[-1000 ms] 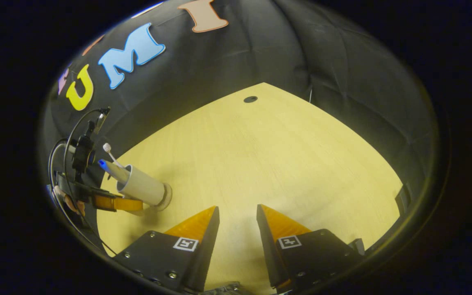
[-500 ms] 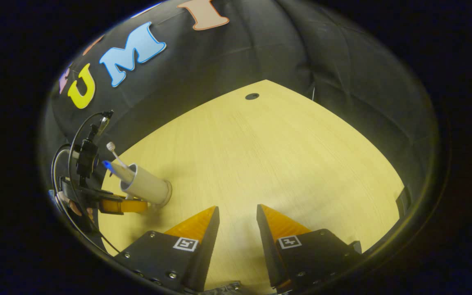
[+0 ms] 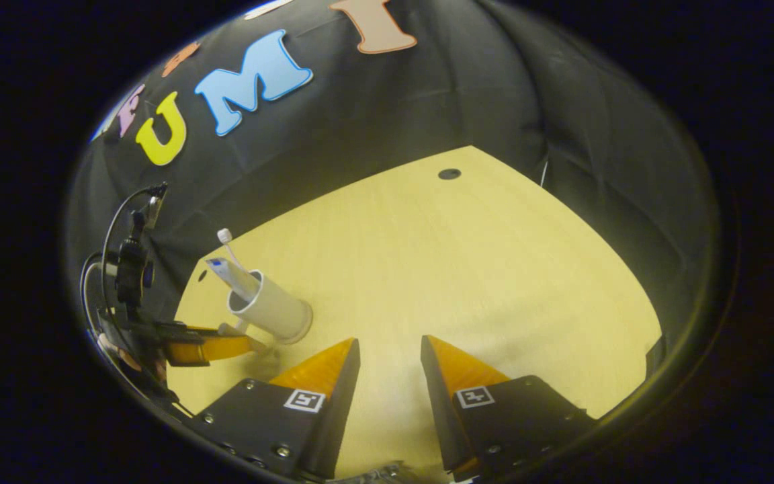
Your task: Put the toothbrush and toothpaste on the desktop into the cup, then pick up the cup and place it on the coaster on the desktop.
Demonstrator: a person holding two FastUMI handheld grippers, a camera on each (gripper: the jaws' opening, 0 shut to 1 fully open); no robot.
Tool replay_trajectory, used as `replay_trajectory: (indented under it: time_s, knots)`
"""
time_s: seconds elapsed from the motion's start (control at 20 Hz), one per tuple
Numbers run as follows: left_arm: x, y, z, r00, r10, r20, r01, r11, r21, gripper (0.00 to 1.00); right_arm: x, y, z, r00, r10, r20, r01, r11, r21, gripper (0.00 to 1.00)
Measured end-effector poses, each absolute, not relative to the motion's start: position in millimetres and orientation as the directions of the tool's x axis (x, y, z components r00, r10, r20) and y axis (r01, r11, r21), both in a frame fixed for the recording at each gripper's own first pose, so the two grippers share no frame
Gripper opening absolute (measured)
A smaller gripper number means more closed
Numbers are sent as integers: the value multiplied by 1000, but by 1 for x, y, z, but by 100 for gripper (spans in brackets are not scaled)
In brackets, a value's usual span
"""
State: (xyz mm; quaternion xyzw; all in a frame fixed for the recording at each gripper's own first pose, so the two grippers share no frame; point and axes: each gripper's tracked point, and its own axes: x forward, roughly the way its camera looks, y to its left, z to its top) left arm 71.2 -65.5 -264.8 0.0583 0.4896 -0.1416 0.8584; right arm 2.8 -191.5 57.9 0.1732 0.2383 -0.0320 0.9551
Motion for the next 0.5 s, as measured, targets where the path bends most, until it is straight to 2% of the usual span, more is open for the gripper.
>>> replay_trajectory:
  time_s: [0.05,0.1,0.2,0.3,0.45,0.5]
  knots:
    - [60,-60,-268,516,-187,-836,299,954,-30,58,6,-187,72,896,22,-444,127,944,304,56]
    - [60,-71,-242,552,-196,-810,295,955,-31,63,9,-183,90,910,23,-415,110,950,293,56]
    - [60,-58,-193,640,-214,-738,270,962,-44,65,14,-173,131,941,27,-339,73,958,279,56]
    - [66,-57,-142,744,-234,-626,238,968,-79,65,16,-161,177,969,28,-244,38,964,263,53]
    - [69,-41,-51,877,-214,-430,195,977,-89,64,12,-140,243,995,31,-97,-8,975,223,53]
    - [66,-34,-21,909,-199,-367,182,980,-82,64,6,-131,262,997,49,-56,-35,975,221,56]
